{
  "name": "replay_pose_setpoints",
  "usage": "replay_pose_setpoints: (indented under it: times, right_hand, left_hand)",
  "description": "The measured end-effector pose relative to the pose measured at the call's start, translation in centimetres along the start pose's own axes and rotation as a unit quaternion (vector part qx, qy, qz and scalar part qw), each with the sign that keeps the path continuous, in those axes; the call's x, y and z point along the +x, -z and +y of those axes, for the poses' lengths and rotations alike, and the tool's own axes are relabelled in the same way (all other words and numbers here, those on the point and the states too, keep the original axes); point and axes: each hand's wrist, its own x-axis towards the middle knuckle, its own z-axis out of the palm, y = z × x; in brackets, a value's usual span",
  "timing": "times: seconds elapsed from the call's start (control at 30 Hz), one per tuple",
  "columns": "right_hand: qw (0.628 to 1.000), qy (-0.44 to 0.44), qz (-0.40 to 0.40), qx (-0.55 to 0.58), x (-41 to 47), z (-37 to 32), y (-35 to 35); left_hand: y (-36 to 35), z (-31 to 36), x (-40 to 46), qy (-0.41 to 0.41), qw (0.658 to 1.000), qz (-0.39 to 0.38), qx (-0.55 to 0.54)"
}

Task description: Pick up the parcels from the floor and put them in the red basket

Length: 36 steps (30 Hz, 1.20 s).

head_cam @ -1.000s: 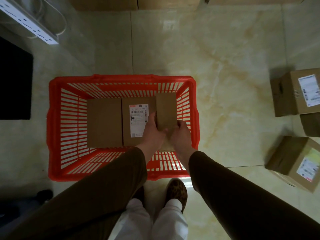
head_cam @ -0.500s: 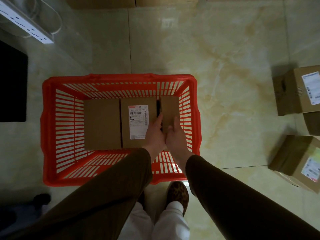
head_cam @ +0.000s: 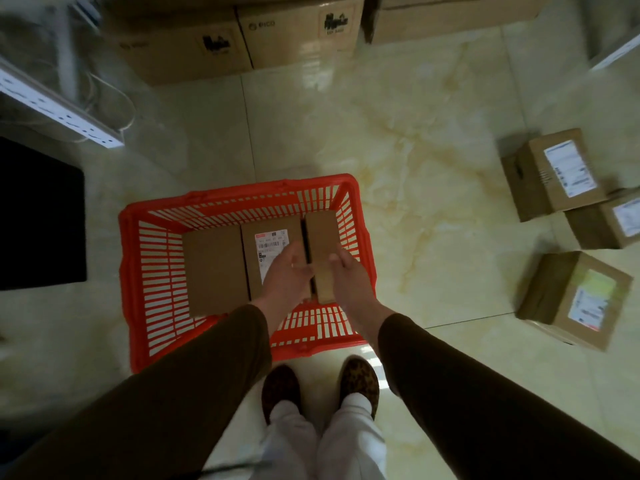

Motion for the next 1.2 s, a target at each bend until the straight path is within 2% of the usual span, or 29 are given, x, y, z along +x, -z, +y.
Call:
replay_pose_setpoints:
  times: [0.2,0.4,0.6,0.9,1.2]
  right_hand:
    - [0.997,-0.002,0.035,0.073,-6.0,-2.9,5.5]
    - [0.987,-0.010,0.101,0.123,-10.4,-0.8,12.8]
    - [0.972,-0.020,0.154,0.175,-13.5,3.4,22.2]
    - [0.967,-0.022,0.201,0.154,-16.2,8.5,36.9]
    - [0.962,-0.033,0.213,0.167,-13.1,8.3,44.6]
  left_hand:
    - [0.5,5.0,-5.2,-0.027,1.000,-0.007,0.005]
    - [-3.1,9.7,-10.2,-0.061,0.995,-0.049,0.054]
    - [-11.6,12.8,-13.9,-0.078,0.992,-0.053,0.087]
    - [-25.2,16.2,-18.7,-0.111,0.983,-0.078,0.123]
    - [-32.8,21.1,-16.7,-0.120,0.978,-0.103,0.133]
